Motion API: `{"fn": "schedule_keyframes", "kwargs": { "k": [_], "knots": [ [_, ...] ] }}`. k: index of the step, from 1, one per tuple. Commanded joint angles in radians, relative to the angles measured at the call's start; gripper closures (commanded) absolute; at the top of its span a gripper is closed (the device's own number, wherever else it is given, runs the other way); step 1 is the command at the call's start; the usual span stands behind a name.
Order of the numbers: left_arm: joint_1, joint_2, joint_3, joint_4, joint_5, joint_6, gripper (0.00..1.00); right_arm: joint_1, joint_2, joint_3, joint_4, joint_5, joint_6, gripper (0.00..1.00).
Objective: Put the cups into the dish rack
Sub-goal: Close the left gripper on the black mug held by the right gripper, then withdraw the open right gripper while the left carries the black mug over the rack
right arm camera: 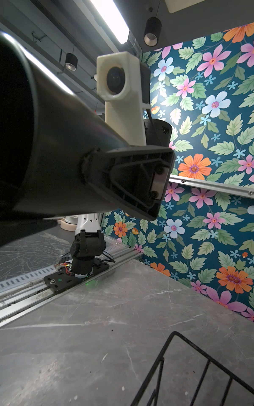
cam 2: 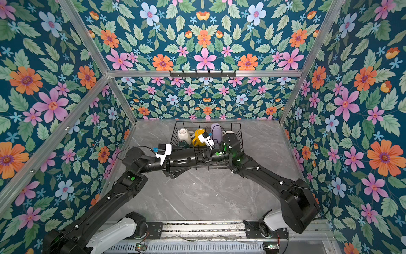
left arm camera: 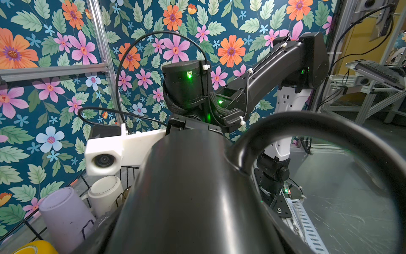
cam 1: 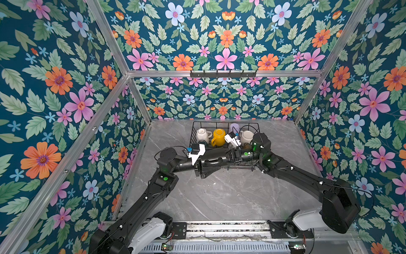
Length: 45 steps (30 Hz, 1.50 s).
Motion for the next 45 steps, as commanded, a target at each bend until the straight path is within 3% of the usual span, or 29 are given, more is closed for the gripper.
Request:
{"fn": "schedule_keyframes", "kwargs": {
  "k": [1, 6, 12, 16, 21, 25, 33, 45],
  "knots": [
    [-0.001, -0.009, 0.005, -0.006, 0.020, -0.005, 0.61, 0.002, -0.013, 0.008, 0.020, 0.016, -0.018, 1.00],
    [-0.002, -0.024, 0.001, 0.001, -0.016, -0.011, 1.00, 0.000, -0.040, 0.008, -0.050, 0.049, -0.065, 0.88],
    [-0.001, -0.037, 0.004, 0.009, -0.059, -0.021, 1.00, -0.038, -0.089, -0.019, -0.128, 0.095, -0.103, 0.51],
    [-0.001, -0.035, 0.042, -0.076, -0.122, -0.008, 1.00, -0.106, -0.175, -0.074, -0.252, 0.182, -0.169, 0.41],
    [-0.001, 0.008, 0.133, -0.236, -0.210, 0.011, 1.00, -0.158, -0.351, -0.085, -0.594, 0.431, -0.380, 0.25],
    [-0.001, 0.082, 0.243, -0.399, -0.273, 0.012, 1.00, -0.166, -0.489, -0.105, -0.729, 0.638, -0.483, 0.13],
    [-0.005, 0.259, 0.440, -0.637, -0.418, -0.021, 1.00, -0.173, -0.622, -0.135, -0.789, 0.805, -0.554, 0.02],
    [-0.096, 0.549, 0.730, -0.978, -0.712, -0.027, 1.00, -0.183, -0.636, -0.136, -0.813, 0.814, -0.579, 0.01]
  ]
}}
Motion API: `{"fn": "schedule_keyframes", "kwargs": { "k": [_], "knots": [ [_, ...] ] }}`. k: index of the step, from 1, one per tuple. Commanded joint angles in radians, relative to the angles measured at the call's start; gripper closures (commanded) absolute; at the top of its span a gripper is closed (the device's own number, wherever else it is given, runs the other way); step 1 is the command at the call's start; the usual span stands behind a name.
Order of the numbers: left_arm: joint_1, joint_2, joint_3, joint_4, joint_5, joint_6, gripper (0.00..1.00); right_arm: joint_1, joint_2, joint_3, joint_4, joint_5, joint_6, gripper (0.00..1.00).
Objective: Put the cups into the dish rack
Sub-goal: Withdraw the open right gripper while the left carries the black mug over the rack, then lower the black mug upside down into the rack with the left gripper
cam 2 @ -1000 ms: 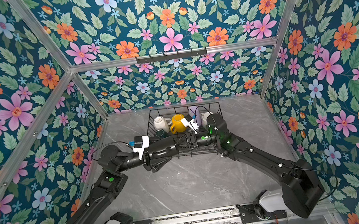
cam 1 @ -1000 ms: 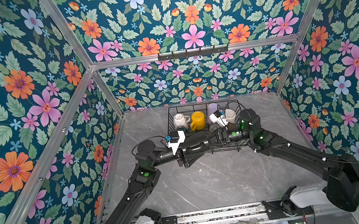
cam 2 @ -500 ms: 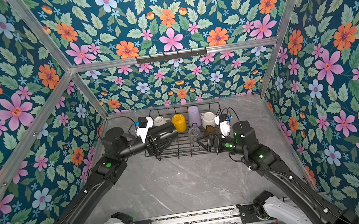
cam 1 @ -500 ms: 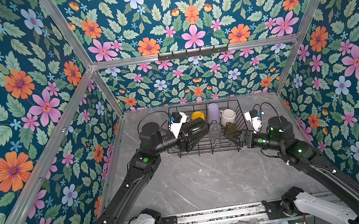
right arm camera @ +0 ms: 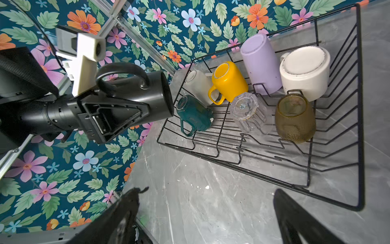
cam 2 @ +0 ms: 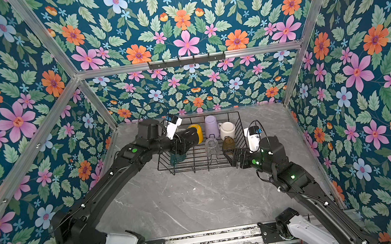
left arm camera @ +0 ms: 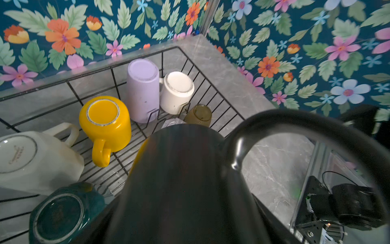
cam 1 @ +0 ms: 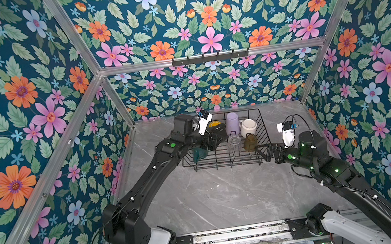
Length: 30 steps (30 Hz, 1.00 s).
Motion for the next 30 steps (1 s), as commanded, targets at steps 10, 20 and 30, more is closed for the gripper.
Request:
{"fn": "schedule_keyframes", "kwargs": {
  "k": [10, 20, 30],
  "knots": [
    [-0.084, 0.255, 0.244, -0.266, -0.289, 0.004, 1.00, -0.002, -0.040, -0.034, -0.021, 0.015, -0.014, 0.01],
    [-0.095, 0.390, 0.319, -0.321, -0.331, -0.004, 1.00, -0.004, -0.045, -0.046, -0.022, 0.012, -0.026, 0.01],
    [-0.098, 0.498, 0.357, -0.361, -0.354, -0.004, 1.00, -0.005, -0.050, -0.058, -0.023, 0.004, -0.029, 0.01]
  ]
}}
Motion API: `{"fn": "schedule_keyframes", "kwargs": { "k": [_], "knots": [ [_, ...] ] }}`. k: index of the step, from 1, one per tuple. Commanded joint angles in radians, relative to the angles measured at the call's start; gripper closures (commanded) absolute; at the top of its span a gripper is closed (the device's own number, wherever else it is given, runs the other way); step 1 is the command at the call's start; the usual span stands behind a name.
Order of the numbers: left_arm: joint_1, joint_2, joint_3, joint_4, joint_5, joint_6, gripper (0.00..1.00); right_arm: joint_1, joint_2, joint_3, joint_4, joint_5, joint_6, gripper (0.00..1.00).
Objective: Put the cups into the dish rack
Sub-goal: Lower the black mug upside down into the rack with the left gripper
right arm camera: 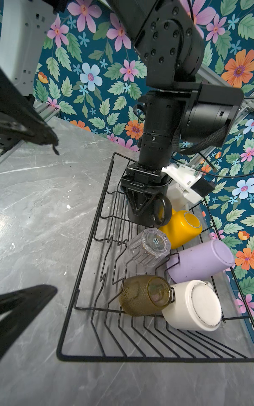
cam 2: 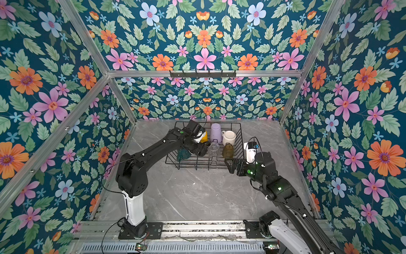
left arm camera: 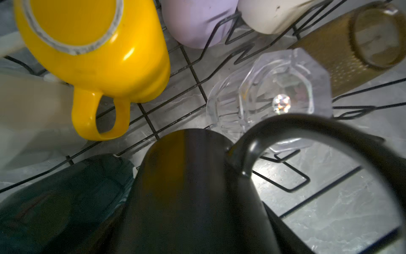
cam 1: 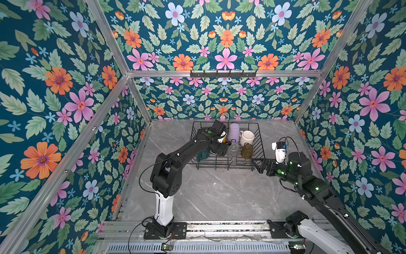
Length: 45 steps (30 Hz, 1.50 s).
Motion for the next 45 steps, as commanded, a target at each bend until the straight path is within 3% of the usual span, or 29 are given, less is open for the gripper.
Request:
{"fn": "schedule_keyframes", "kwargs": {
  "k": [1, 15, 20, 28, 31, 38, 45],
  "knots": [
    [-0.001, 0.015, 0.013, -0.002, -0.023, -0.004, 1.00, 0.000, -0.003, -0.001, 0.011, 0.000, -0.014, 0.01],
    [-0.001, 0.088, 0.016, -0.011, -0.059, -0.018, 0.99, -0.003, -0.006, -0.006, 0.008, -0.008, -0.009, 0.01],
    [0.000, 0.105, 0.018, -0.009, -0.066, -0.027, 0.82, -0.002, -0.009, -0.007, 0.004, -0.008, -0.007, 0.01],
    [0.002, 0.122, 0.025, -0.011, -0.067, -0.032, 0.44, -0.002, -0.017, -0.009, -0.002, -0.006, -0.006, 0.01],
    [0.002, 0.123, 0.024, -0.010, -0.070, -0.033, 0.36, -0.004, -0.019, -0.009, -0.004, -0.004, -0.006, 0.01],
    [0.002, 0.115, 0.019, -0.009, -0.078, -0.037, 0.26, -0.005, -0.018, -0.010, -0.004, -0.004, -0.005, 0.01],
    [0.002, 0.110, 0.017, -0.008, -0.078, -0.040, 0.24, -0.005, -0.015, -0.009, -0.001, -0.010, -0.004, 0.01]
  ]
}}
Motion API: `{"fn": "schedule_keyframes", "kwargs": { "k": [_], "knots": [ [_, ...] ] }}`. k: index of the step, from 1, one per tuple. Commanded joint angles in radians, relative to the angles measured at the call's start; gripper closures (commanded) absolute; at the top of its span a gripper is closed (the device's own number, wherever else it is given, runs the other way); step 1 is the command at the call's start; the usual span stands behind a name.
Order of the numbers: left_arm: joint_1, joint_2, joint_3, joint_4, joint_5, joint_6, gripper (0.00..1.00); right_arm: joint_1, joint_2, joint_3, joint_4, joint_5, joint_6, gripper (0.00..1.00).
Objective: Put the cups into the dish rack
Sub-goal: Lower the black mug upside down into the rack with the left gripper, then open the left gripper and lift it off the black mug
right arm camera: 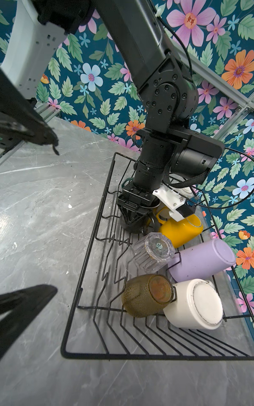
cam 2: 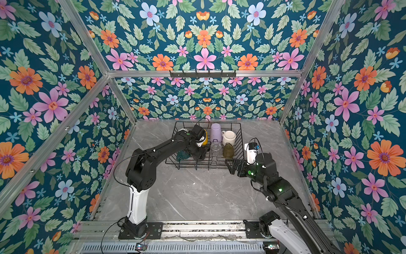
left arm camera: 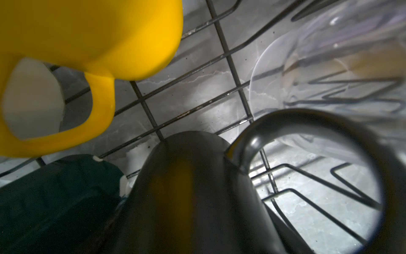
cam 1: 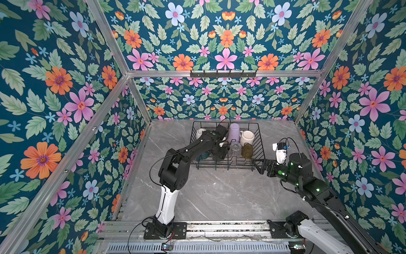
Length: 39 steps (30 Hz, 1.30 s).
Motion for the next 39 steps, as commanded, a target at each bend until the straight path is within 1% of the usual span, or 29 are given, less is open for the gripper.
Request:
{"fn": "schedule_keyframes", "kwargs": {
  "k": [1, 14, 34, 39],
  "knots": [
    [0.001, -0.008, -0.001, 0.011, -0.014, -0.005, 0.23, 0.000, 0.000, 0.000, 0.007, -0.005, -0.005, 0.01],
    [0.001, -0.023, -0.016, 0.027, -0.021, -0.002, 0.16, 0.001, 0.001, -0.001, 0.009, -0.009, -0.004, 0.01],
    [0.001, -0.026, -0.023, 0.049, -0.021, 0.002, 0.12, 0.000, 0.005, 0.002, 0.010, -0.011, -0.008, 0.01],
    [0.000, -0.051, -0.035, 0.067, 0.002, 0.001, 0.11, 0.000, 0.008, 0.006, 0.009, -0.012, -0.009, 0.01]
  ]
}}
